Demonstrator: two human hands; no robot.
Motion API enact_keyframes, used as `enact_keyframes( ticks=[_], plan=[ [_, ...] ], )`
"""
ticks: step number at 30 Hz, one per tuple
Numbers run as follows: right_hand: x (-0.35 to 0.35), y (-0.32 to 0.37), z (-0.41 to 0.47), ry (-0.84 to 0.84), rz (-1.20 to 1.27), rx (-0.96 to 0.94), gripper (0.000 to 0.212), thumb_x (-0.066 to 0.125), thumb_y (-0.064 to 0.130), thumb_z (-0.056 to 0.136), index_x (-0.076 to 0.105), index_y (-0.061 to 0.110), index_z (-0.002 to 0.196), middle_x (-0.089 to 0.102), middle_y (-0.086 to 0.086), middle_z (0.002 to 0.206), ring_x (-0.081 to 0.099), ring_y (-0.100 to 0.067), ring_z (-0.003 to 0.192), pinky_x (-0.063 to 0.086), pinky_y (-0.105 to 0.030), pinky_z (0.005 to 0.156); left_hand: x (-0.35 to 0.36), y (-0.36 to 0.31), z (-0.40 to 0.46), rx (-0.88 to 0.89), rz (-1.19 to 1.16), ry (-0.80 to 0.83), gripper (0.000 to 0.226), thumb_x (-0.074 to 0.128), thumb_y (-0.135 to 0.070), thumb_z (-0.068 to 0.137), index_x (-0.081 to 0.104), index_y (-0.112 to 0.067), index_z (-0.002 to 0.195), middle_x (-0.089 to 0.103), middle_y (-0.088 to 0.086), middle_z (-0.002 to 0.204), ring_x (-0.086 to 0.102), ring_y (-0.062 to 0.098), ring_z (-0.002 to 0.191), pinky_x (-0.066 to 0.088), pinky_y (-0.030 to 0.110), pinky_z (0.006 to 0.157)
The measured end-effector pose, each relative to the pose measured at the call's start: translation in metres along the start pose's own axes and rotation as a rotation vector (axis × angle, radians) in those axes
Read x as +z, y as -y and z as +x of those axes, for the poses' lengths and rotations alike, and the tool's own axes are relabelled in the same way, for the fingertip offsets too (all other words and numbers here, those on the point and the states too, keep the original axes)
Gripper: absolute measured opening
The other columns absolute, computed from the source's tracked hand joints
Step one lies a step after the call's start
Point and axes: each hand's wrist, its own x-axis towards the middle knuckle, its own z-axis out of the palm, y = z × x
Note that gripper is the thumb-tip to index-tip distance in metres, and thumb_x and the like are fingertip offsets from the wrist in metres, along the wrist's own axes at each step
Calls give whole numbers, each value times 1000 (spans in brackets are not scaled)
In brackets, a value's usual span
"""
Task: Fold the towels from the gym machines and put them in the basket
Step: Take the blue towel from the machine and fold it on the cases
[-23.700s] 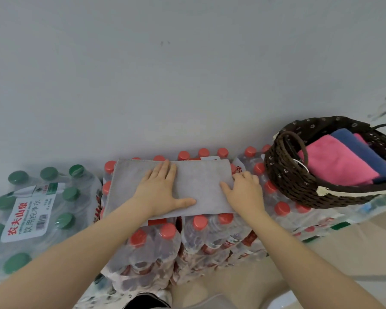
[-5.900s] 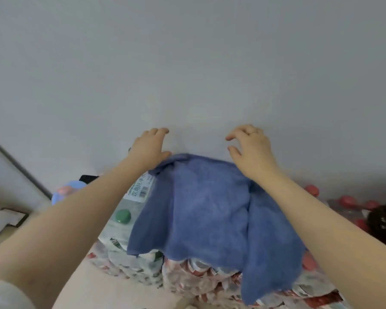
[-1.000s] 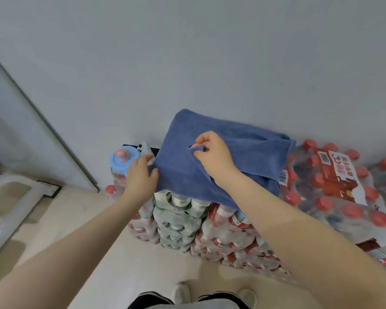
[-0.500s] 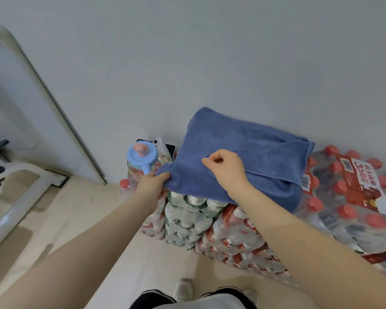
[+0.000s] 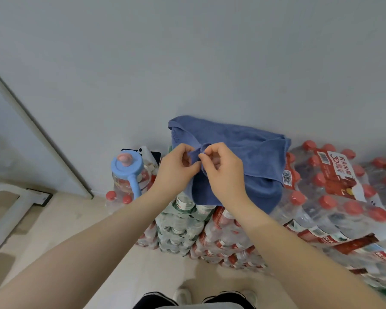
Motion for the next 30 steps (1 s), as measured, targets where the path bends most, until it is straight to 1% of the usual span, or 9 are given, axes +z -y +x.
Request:
enact_keyframes(
  ticks=[3, 6, 8, 11, 13, 19, 23, 27, 30],
  plan=[
    [-7, -4, 0, 7, 30, 52, 15, 62, 12, 86, 53, 22, 77, 59, 7, 68, 60, -13, 68, 46, -14, 63, 6, -1, -1, 26, 19, 47, 3, 60, -15, 85, 59, -15, 87, 59, -8, 72, 55, 7, 68, 44, 21, 67],
    [-10, -8, -2, 26, 56, 86, 14, 63, 11, 85, 56, 20, 77, 60, 6, 68, 61, -13, 68, 49, -14, 63, 9, -2, -3, 58, -3, 71, 13, 56, -10, 87, 62, -22, 83, 63, -12, 72, 58, -2, 67, 46, 11, 69],
    [-11, -9, -3, 12, 43, 90, 13, 64, 11, 85, 56, 19, 77, 59, 7, 67, 60, -10, 66, 48, -13, 62, 9, -3, -4, 57, -24, 34, 19, 56, -10, 87, 62, -26, 79, 64, -12, 71, 59, -1, 67, 47, 12, 70],
    [-13, -11, -3, -53, 16, 101, 13, 63, 10, 84, 54, 16, 77, 59, 1, 66, 57, -12, 62, 44, -13, 58, 10, -3, -6, 29, -66, -45, 28, 57, -10, 86, 57, -36, 74, 63, -15, 69, 57, -8, 60, 43, 4, 62],
    [-13, -11, -4, -55, 33, 113, 13, 62, 9, 85, 53, 15, 77, 59, 0, 65, 57, -10, 61, 44, -10, 57, 11, -4, -7, 21, -51, -49, 21, 56, -10, 86, 60, -30, 78, 62, -16, 69, 57, -7, 61, 42, 1, 60],
    [-11, -12, -6, 5, 61, 116, 4, 62, 10, 86, 62, 13, 84, 63, 3, 79, 58, -5, 69, 45, -7, 64, 14, -6, -11, 17, -33, -1, 10, 57, -14, 87, 63, -20, 83, 71, 2, 81, 66, 12, 79, 51, 19, 75],
    [-15, -18, -7, 98, 0, 24, 20, 54, 5, 89, 69, 12, 101, 63, 4, 96, 56, -2, 86, 43, -9, 78, 12, -5, -7, -74, -190, 54, 9, 58, -20, 88, 63, -12, 89, 72, 7, 83, 68, 22, 85, 54, 37, 85],
    [-24, -21, -9, 228, 160, 60, 39, 38, -9, 90, 65, 14, 106, 64, 1, 108, 59, -10, 105, 47, -22, 94, 9, -7, -7, -110, -305, 163, 8, 61, -20, 87, 62, -14, 82, 69, 0, 72, 67, 10, 70, 53, 25, 72],
    [-32, -21, -11, 336, 318, 126, 41, 41, -13, 85, 55, 18, 108, 61, 3, 111, 59, 0, 104, 46, -15, 92, 8, -8, -3, -100, -285, 190, 7, 58, -14, 89, 61, -12, 83, 68, 0, 71, 66, 9, 66, 54, 22, 70]
  ],
)
